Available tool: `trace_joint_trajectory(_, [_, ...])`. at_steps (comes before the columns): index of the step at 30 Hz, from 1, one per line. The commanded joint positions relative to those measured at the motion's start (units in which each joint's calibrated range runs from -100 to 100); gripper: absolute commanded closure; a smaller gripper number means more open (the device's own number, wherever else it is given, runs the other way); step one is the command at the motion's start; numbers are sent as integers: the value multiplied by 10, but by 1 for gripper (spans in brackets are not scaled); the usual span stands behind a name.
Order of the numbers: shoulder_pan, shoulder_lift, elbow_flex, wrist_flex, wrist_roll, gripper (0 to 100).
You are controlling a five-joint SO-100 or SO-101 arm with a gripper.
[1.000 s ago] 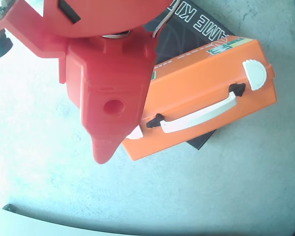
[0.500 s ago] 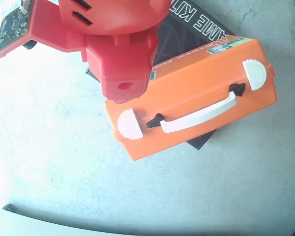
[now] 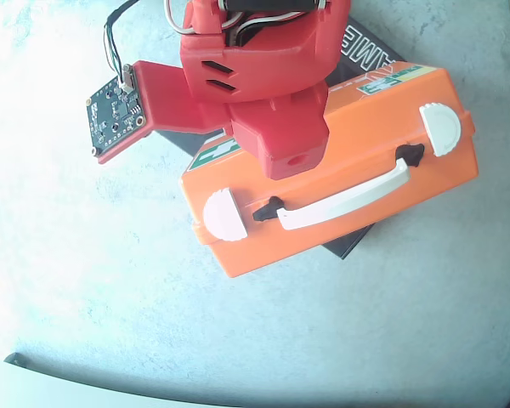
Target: Grab the white handle of the orange box
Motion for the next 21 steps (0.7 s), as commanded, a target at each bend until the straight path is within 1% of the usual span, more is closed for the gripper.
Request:
trace_joint_trajectory(1, [28,51,-33,-2,-1,74])
trace_joint_trajectory(2, [34,90,-64,-7,-1,74])
trace_joint_trajectory(5, [34,133,-108,-8,-1,74])
trace_joint_trajectory(12, [27,194,-209,-2,-1,74])
trace_joint_trajectory(17, [28,209,-223,4,-1,74])
trace_joint_trajectory(19, [27,208,-199,50,-1,74])
trace_joint_trajectory(21, [21,208,-182,121,-1,74])
